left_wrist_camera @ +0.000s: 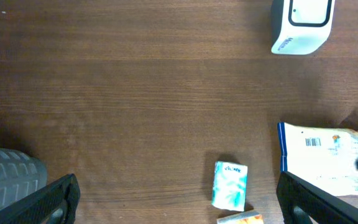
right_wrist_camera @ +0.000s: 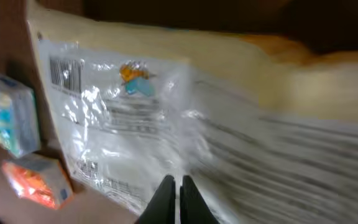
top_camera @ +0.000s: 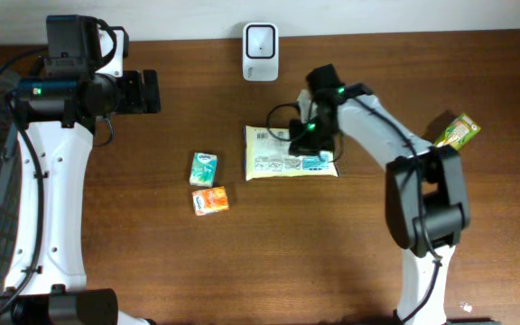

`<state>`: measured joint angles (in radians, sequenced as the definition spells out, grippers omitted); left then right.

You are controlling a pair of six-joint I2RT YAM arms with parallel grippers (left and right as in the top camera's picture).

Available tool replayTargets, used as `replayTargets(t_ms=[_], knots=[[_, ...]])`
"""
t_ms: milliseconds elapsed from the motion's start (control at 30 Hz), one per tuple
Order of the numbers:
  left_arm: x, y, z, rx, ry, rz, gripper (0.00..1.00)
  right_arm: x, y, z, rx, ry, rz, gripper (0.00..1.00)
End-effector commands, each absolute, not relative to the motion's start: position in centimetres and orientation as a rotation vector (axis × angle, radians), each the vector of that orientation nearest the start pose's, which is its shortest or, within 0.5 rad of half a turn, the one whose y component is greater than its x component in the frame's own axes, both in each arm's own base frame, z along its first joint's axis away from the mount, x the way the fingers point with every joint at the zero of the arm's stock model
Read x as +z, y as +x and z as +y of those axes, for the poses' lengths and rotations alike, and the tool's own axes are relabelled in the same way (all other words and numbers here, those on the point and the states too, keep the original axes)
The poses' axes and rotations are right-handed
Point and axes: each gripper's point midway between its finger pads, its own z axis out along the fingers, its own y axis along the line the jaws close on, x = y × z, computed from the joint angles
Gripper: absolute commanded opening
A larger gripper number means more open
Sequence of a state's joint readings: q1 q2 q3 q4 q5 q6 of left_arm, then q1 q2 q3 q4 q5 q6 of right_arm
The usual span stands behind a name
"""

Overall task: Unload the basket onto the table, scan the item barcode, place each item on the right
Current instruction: 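Grasp the white snack bag with the right gripper and lift it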

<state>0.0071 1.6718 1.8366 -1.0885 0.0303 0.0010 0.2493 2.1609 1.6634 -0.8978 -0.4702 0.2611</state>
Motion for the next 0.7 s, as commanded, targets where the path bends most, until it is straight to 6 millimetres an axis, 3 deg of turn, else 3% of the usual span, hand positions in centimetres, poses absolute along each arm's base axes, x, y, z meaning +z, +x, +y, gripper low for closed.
replayTargets(t_ms=[0,67,133,200,267,333,467,500,567,600,667], knots=[[29.1,42.5,-0.2,-0.035,0.022,2.465,0.99,10.8,44.4,12.5,0.862,-0.007,2.828,0.45],[29.0,42.5,-0.2,-0.035,0.022,2.466,0.99,9.1,43.9,8.6,0.845,0.04,2.865,0.59],[29.0,42.5,-0.2,-0.035,0.022,2.466,0.99,6.9,43.3,8.0,0.897,0.008,2.89,0.66],[29.1,42.5,-0.2,-0.035,0.022,2.465,0.99,5.0,42.7,10.0,1.113,-0.129,2.851,0.73],[29.0,42.5,-0.2,-0.035,0.022,2.466,0.99,3.2,42.6,11.8,1.33,-0.146,2.788,0.75],[29.0,42.5,-0.2,-0.035,0.022,2.466,0.99,2.6,42.4,13.2,1.411,-0.167,2.767,0.75],[29.0,42.5,-0.2,-0.035,0.022,2.466,0.99,0.5,41.1,17.5,1.398,-0.215,2.862,0.75],[29.0,42.5,-0.2,-0.035,0.022,2.466,0.99,-0.8,40.9,18.2,1.357,-0.161,2.925,0.7],[29.0,42.5,-0.2,-0.035,0.022,2.466,0.99,-2.7,40.6,19.4,1.326,-0.102,2.983,0.36],[29.0,42.5,-0.2,-0.035,0.022,2.466,0.99,-2.8,40.7,19.4,1.322,-0.075,2.993,0.2],[29.0,42.5,-0.2,-0.035,0.022,2.466,0.99,-2.6,40.9,19.3,1.335,-0.071,2.978,0.04]])
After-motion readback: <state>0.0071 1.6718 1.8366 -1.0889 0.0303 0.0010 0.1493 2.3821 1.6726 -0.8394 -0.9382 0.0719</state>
